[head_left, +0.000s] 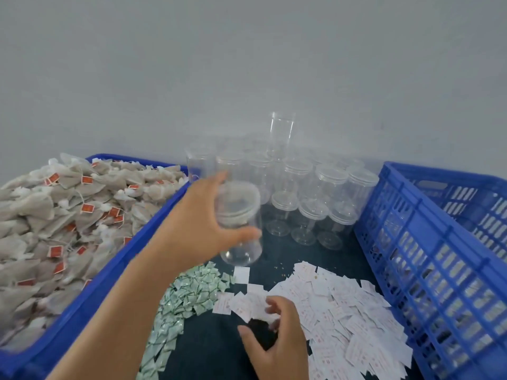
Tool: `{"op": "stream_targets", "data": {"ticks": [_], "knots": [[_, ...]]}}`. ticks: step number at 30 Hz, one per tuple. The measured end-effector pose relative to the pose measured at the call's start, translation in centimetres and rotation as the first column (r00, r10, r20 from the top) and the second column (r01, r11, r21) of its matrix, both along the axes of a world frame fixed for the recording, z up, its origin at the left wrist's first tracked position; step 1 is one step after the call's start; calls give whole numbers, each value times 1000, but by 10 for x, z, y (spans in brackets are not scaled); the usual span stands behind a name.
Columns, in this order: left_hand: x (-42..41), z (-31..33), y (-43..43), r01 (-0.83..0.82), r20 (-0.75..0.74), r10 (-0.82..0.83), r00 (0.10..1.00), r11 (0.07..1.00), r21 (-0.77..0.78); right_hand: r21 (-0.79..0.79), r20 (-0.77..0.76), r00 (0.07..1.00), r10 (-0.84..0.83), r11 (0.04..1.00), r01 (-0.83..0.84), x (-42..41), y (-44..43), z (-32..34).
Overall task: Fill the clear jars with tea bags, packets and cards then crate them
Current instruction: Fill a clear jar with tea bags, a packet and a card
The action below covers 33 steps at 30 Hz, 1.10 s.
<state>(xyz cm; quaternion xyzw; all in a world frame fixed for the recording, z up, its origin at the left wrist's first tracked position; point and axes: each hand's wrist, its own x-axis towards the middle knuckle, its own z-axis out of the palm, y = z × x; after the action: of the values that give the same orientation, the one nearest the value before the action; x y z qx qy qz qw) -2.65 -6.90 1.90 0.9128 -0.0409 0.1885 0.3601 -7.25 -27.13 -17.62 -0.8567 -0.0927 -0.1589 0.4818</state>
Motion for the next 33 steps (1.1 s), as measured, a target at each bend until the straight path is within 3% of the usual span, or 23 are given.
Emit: {"op": "stream_targets", "data": {"ticks": [4, 7, 10, 14, 17, 19, 25, 29, 31, 33], "knots": [[-67, -74, -29, 31, -183, -18, 983, 997, 72, -4, -45, 988, 147, 989, -148, -14, -1, 5], [-100, -105, -36, 9, -202, -10, 979, 1000, -3, 146, -88, 966, 242, 963, -228, -31, 11, 3], [-115, -109, -25, 30, -241, -23, 970, 999, 24, 152, -90, 957, 278, 953, -262, -39, 14, 1], [-115, -96, -11, 215, -221, -186, 957, 970, 114, 191, -123, 904, 409, 904, -382, -42, 11, 3], [-111, -92, -15, 351, -159, -328, 931, 924, 149, 112, -123, 909, 398, 916, -385, -40, 11, -4], [-109, -100, -23, 294, -68, -287, 956, 943, 158, 76, -127, 926, 355, 934, -348, -40, 11, -4], [-116, -117, -56, -123, 54, 117, 992, 987, 104, 46, 24, 974, 224, 973, -225, -40, 16, -2], [-114, -102, -50, -275, -44, 274, 961, 961, -22, 87, 98, 994, 39, 995, -48, -38, 15, 0], [-108, -94, -33, -276, -133, 251, 959, 933, -231, 287, 24, 999, -21, 958, 13, -36, 8, 2], [-104, -89, -14, -270, -205, 193, 960, 838, -474, 466, -38, 999, -22, 884, 37, -33, 2, 2]]}}
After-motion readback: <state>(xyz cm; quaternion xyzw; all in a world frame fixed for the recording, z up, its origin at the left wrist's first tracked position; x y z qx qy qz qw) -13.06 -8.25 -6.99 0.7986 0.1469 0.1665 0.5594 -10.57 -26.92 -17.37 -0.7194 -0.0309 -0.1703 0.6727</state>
